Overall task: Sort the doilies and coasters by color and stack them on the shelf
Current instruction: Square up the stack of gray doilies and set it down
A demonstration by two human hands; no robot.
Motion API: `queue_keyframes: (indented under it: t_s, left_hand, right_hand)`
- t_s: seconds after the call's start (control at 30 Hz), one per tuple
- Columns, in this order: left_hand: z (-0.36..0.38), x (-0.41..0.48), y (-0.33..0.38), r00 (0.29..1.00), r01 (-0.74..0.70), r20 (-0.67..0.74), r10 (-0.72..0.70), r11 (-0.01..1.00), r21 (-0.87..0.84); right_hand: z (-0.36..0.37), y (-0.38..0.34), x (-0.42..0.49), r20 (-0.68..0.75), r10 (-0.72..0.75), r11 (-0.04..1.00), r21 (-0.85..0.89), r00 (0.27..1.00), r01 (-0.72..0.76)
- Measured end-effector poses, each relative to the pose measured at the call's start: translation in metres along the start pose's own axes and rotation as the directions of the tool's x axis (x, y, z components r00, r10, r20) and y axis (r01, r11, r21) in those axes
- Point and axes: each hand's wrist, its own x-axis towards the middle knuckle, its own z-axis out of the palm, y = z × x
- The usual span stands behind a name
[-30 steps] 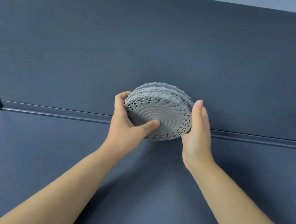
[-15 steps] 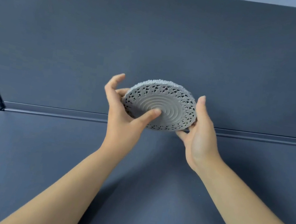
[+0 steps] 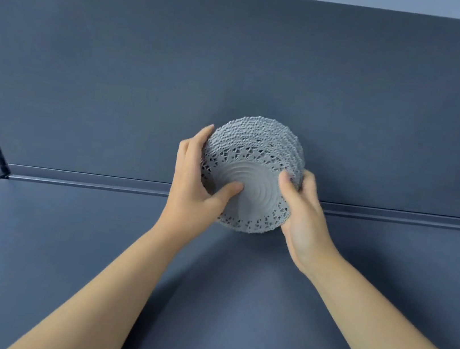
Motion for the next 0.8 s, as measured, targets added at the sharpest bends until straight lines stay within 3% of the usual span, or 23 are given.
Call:
queue_keyframes:
  t_s: [0.07, 0.17, 0.33, 0.53, 0.67, 0.73, 0.8]
  left_hand:
    - [-0.001, -0.001, 0.006, 0.996, 0.015, 0.086, -0.010, 0.998, -0.056]
    - [0.000, -0.003, 0.008, 0.949, 0.242, 0.221, -0.226, 0.969, -0.046]
    - [-0.001, -0.003, 0.005, 0.892, 0.449, 0.197, -0.408, 0.854, -0.263]
    - [0.011, -0.011, 0.009, 0.923, 0.380, 0.081, -0.376, 0.861, -0.338]
    - [0.013, -0.013, 0.011, 0.958, 0.284, 0.019, -0.286, 0.936, -0.209]
    - [0.015, -0.014, 0.012, 0.961, 0.274, 0.023, -0.275, 0.943, -0.191]
    - [0.015, -0.013, 0.012, 0.947, 0.318, 0.023, -0.320, 0.925, -0.210]
  right_hand:
    - [-0.001, -0.007, -0.001, -0.024, -0.020, 1.000, -0.022, 1.000, 0.019]
    - [-0.006, -0.010, 0.002, -0.102, -0.020, 0.999, -0.034, 0.995, 0.016]
    - [-0.009, -0.010, 0.006, -0.143, -0.021, 0.999, -0.040, 0.989, 0.015]
    - [-0.002, -0.005, -0.001, -0.018, 0.018, 0.996, -0.089, 1.000, -0.020]
    - [-0.002, -0.005, 0.000, -0.116, 0.088, 0.992, -0.078, 0.989, -0.097]
    - [-0.002, -0.003, 0.000, -0.097, 0.069, 0.997, -0.018, 0.993, -0.071]
    - [-0.001, -0.003, -0.001, 0.013, -0.009, 1.000, 0.016, 1.000, 0.009]
